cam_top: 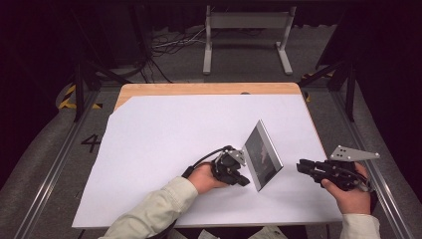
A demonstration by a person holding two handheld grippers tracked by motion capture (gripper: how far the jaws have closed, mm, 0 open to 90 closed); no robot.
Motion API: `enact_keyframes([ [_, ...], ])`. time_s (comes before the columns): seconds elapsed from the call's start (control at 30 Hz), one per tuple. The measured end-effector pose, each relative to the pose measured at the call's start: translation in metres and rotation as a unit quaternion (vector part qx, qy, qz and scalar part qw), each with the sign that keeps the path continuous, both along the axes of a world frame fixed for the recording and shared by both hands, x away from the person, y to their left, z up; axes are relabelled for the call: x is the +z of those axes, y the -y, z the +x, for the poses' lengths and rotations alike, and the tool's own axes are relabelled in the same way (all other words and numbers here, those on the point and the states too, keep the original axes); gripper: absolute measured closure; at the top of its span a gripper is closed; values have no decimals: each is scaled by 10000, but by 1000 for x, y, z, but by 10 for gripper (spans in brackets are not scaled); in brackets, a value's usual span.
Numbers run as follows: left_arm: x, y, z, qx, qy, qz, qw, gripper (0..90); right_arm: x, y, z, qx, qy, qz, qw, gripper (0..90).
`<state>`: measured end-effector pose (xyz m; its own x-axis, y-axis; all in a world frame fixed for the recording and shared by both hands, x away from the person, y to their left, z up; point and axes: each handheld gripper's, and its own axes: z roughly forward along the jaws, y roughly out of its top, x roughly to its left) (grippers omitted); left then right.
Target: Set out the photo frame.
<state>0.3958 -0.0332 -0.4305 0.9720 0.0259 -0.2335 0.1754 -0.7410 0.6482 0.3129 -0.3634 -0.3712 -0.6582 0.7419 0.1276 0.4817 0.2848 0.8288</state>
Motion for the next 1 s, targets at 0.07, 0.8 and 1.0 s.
enact_keyframes([
  [0.07, 1, -12, 1, 122, 14, -55, 9999, 900, 2, -3, 1, -24, -121, 25, 9999, 742],
  [0.8, 5, -88, 15, 1066, 286, 11, 9939, 890, 16, -17, 17, -501, -843, 134, 9951, 775],
  [1.0, 6, -103, 20, 1308, 320, -65, 9909, 882, 24, -17, 21, -691, -1058, 203, 9918, 747],
])
